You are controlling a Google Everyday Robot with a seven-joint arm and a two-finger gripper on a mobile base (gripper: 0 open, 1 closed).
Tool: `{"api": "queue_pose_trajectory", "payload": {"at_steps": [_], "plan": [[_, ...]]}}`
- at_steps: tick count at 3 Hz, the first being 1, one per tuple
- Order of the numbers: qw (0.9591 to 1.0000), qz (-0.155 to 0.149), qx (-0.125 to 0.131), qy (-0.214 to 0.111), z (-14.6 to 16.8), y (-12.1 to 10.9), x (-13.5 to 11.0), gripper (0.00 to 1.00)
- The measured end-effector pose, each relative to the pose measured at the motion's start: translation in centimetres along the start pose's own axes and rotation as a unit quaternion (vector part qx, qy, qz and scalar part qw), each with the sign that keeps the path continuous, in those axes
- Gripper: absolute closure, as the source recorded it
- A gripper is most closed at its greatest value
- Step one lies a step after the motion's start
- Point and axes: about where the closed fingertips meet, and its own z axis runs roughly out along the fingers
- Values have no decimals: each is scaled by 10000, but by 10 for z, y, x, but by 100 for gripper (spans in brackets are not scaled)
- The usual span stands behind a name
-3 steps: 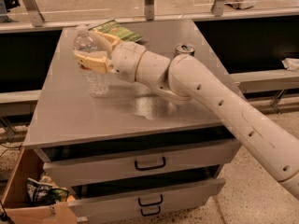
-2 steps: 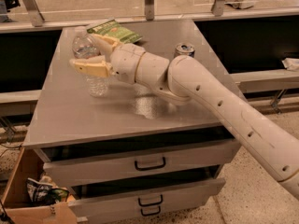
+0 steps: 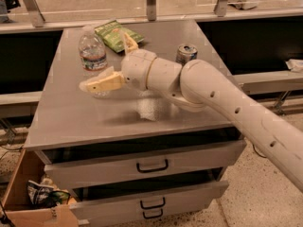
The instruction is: Place water bottle upright
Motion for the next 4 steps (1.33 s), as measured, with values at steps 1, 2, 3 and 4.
{"api": "queue_pose_trajectory", "payload": {"at_steps": [1, 2, 3, 4], "plan": [[9979, -184, 67, 611, -29, -10, -11, 0], [9890, -592, 183, 1342, -67, -30, -47, 0], [9748, -1005, 497, 1928, -117, -61, -92, 0], [9552, -1322, 986, 2459, -180, -91, -136, 0]]}}
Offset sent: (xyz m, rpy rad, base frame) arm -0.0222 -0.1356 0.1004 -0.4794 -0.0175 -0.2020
